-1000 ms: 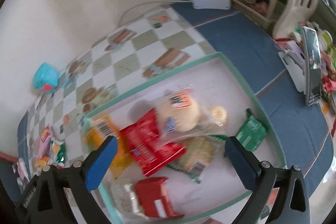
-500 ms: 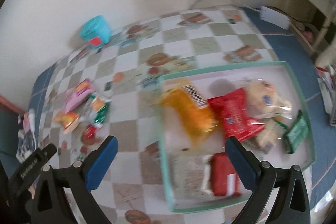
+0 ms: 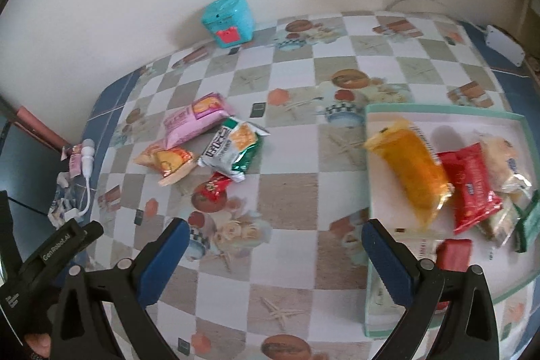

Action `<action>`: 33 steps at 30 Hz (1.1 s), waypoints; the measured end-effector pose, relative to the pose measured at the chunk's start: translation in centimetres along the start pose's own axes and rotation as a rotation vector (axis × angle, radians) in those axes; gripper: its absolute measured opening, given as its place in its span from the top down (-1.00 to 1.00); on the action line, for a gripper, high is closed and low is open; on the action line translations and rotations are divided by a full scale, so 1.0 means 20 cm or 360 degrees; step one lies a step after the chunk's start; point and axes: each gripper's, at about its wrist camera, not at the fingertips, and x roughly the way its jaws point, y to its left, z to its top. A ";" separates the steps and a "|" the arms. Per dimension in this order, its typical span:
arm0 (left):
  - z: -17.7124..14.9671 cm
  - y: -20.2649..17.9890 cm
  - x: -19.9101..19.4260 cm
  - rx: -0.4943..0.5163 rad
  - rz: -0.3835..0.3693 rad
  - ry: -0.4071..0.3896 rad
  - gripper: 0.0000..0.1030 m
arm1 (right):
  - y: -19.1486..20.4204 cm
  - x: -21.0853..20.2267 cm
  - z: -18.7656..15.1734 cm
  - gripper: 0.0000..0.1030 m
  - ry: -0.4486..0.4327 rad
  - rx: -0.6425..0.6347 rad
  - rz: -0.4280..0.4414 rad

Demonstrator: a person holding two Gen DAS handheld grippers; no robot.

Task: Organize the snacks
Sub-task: 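Withdraw both grippers from the tray back toward the snack pile, then grasp the green-white biscuit pack with the right gripper while the left gripper grasps the tan swiss-roll bag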

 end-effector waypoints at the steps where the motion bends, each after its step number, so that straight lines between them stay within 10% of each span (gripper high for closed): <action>1: 0.00 0.00 0.01 -0.0003 -0.0009 0.0008 -0.84 | 0.01 0.01 0.00 -1.00 -0.0002 0.0001 0.0002; 33: 0.23 -0.28 0.22 -0.0003 -0.0408 0.0043 -0.84 | 0.03 0.38 0.25 -1.00 -0.0075 0.0118 0.0070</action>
